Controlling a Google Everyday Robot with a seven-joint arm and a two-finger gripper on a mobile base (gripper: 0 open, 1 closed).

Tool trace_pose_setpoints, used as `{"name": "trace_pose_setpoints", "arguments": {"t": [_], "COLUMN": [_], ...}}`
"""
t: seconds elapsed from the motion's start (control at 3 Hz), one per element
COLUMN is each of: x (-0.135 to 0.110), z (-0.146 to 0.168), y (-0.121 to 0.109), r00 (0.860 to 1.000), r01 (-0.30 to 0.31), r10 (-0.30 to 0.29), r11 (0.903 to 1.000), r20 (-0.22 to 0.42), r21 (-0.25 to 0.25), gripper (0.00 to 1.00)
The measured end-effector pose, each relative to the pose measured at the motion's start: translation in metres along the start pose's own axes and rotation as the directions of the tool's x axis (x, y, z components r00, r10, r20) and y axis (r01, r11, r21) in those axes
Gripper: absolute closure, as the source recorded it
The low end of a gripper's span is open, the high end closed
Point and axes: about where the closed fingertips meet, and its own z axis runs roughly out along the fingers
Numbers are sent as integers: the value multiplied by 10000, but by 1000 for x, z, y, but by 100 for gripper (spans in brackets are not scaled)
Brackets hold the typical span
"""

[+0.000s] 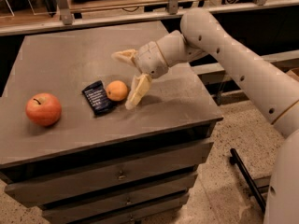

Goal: Move orange near rxbar blueberry

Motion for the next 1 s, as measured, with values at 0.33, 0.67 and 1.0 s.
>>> {"name": "trace_pose_setpoints", "arguments": {"t": [0.33,0.67,1.0], "x": [5,12,13], "z": [-22,-42,-45], "y": [9,19,20], "r00": [9993,9980,9979], "r01": [75,-11,-27], "r10": [-93,-42,-31], "r11": [9988,9965,9961], "r20": [372,633,648], "r21": [492,835,885], "gripper": [0,0,0]}}
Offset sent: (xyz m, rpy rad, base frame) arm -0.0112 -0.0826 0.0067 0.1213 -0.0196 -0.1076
